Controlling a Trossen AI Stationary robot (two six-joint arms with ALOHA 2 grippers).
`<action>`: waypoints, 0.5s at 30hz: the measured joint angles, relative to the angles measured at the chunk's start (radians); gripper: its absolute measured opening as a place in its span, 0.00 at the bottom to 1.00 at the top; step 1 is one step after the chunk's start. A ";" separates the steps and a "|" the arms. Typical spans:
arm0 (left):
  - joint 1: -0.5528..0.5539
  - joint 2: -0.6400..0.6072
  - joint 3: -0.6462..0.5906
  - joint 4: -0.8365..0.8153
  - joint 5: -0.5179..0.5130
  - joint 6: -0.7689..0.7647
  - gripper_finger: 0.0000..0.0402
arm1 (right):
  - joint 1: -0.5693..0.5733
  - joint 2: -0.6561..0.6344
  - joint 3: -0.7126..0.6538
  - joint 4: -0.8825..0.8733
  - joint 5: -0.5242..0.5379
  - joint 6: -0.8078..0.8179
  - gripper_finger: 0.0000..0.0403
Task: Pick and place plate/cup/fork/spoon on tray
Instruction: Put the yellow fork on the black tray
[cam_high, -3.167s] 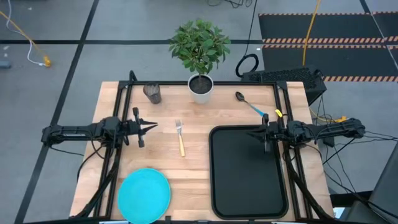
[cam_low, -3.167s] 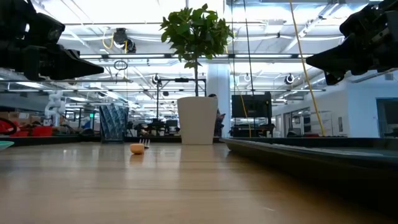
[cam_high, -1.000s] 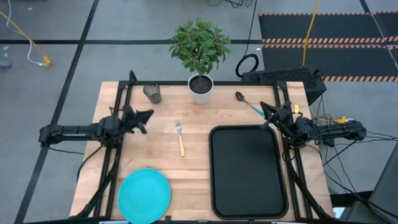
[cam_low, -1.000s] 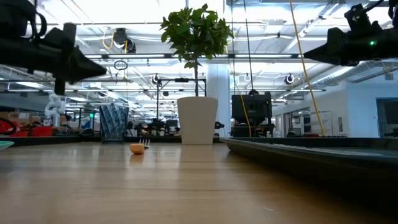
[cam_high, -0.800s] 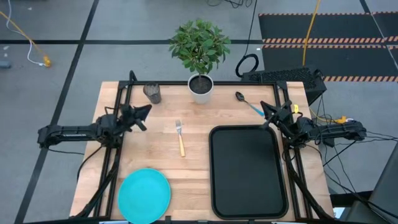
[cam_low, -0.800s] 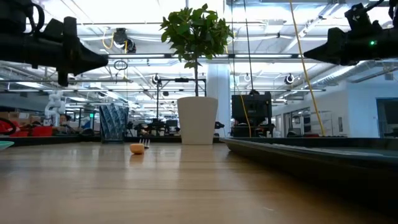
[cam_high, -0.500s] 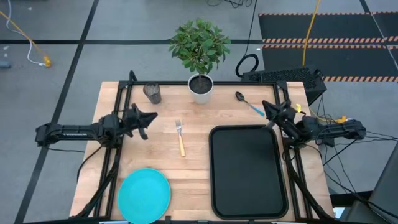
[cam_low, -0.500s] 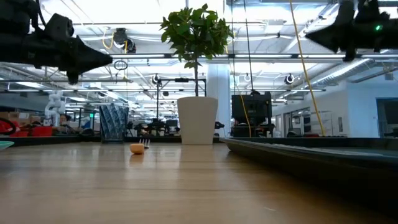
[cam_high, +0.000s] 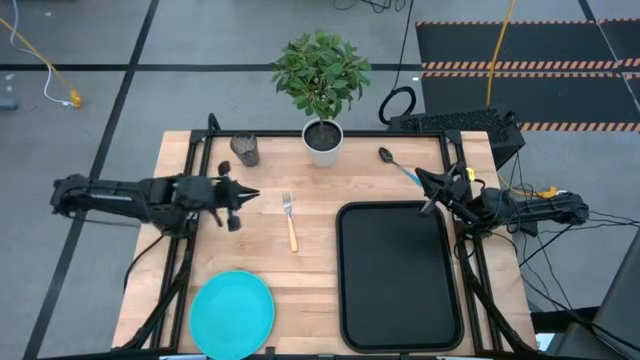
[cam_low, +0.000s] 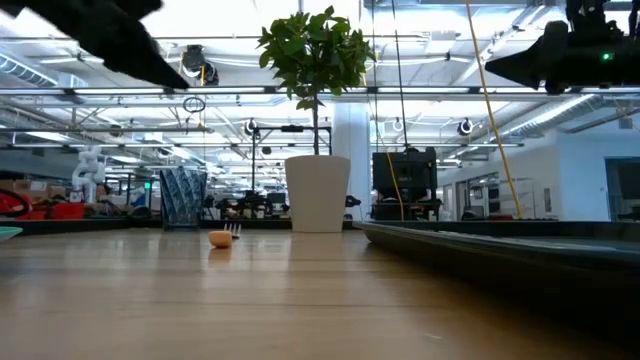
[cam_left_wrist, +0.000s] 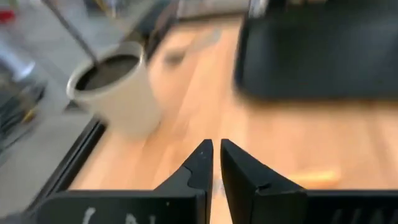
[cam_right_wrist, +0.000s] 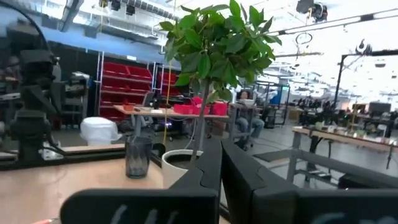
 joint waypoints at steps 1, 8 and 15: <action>0.000 0.058 0.039 -0.031 -0.038 -0.032 0.09 | 0.000 0.000 0.000 0.001 0.000 -0.007 0.00; 0.050 0.381 0.297 -0.091 -0.103 -0.322 0.21 | 0.000 0.000 0.000 0.001 0.000 -0.097 0.02; 0.103 0.695 0.580 -0.463 -0.078 -0.693 0.42 | 0.000 -0.001 0.000 0.055 0.000 -0.143 0.13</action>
